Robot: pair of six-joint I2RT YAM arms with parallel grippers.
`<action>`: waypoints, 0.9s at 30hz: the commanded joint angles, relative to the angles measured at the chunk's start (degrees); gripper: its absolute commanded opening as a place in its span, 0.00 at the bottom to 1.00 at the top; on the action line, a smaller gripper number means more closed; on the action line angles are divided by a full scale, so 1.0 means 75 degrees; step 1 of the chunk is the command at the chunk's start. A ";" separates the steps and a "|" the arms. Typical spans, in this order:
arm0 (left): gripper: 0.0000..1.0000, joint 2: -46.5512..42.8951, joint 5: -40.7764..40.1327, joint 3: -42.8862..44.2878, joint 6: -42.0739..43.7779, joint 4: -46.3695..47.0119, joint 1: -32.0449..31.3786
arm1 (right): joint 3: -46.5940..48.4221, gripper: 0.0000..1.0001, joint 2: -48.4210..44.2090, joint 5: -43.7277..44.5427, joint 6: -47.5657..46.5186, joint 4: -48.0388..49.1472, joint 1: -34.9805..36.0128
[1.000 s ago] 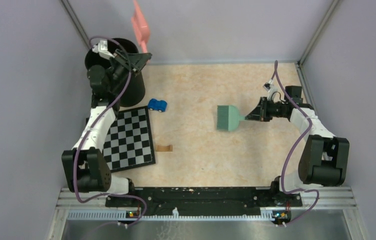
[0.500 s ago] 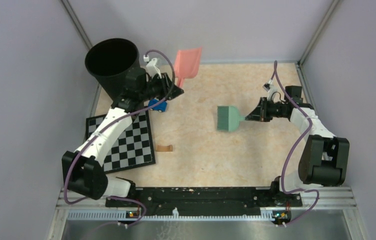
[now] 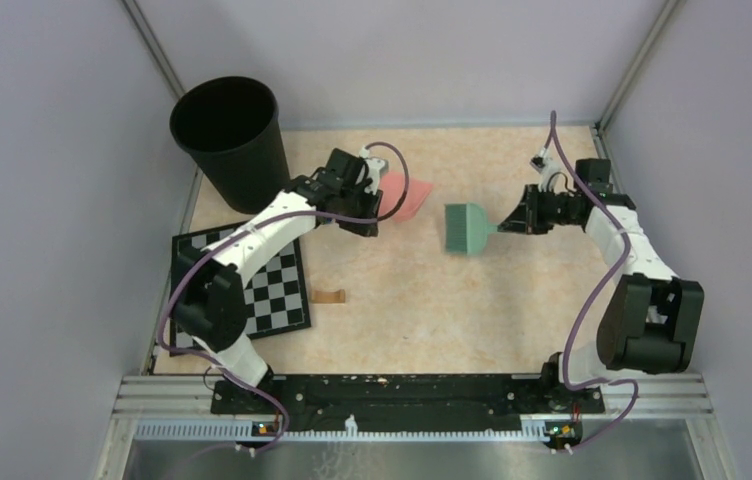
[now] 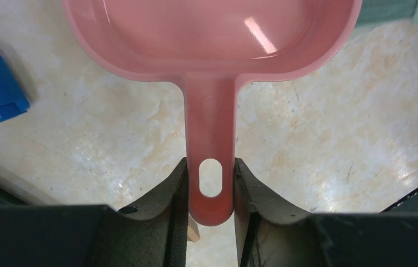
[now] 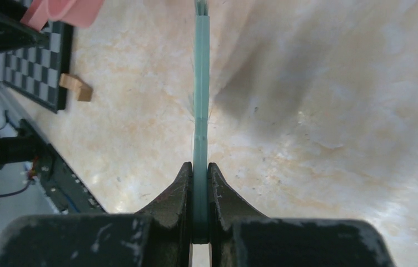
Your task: Sweep away the paper scraps from the table
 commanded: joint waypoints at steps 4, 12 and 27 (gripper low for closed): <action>0.00 0.0050 0.0018 0.0436 0.0493 -0.0688 -0.0198 | 0.1711 0.00 -0.0584 0.2189 -0.1726 -0.1849 0.0029; 0.00 0.0322 0.0110 -0.0229 0.0579 -0.0572 -0.0308 | 0.2097 0.00 -0.0873 0.6365 -0.3475 -0.1504 0.0939; 0.14 0.1791 0.0093 0.0165 0.0389 -0.0321 -0.0558 | -0.2773 0.00 -0.2087 1.0476 -0.6385 0.4123 0.3428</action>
